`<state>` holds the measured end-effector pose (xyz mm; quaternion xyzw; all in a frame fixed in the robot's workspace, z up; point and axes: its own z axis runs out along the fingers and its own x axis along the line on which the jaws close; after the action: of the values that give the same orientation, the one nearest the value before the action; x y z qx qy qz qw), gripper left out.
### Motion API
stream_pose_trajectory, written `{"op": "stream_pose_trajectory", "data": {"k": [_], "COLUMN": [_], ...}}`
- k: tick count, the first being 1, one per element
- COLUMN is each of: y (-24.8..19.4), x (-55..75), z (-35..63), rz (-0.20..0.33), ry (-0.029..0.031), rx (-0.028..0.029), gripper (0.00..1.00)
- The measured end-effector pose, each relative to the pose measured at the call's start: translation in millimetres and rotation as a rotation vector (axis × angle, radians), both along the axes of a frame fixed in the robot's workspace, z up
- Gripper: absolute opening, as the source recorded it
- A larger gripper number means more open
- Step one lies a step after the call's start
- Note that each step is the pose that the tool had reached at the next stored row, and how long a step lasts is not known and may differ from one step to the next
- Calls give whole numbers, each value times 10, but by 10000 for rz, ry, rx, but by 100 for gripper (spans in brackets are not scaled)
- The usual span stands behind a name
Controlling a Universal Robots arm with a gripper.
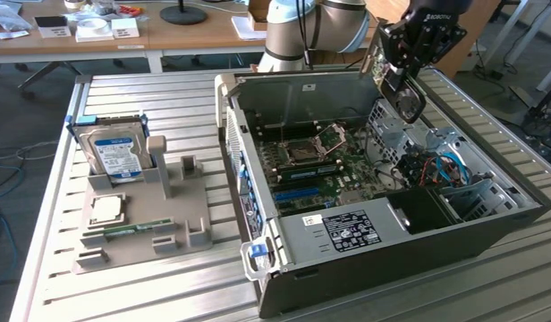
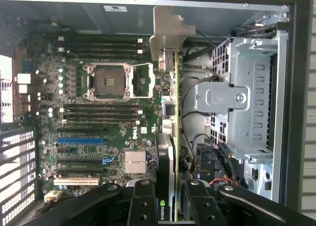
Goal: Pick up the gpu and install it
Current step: 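Insert the gpu into the slot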
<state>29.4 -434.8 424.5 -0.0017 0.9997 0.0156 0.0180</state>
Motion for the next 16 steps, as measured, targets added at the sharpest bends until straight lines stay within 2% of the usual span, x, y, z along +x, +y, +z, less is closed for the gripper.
{"op": "stream_pose_trajectory", "data": {"k": [16], "y": [0], "x": [0], "z": [-8], "rz": [2824], "ry": [0], "rx": [0], "gripper": [27]}}
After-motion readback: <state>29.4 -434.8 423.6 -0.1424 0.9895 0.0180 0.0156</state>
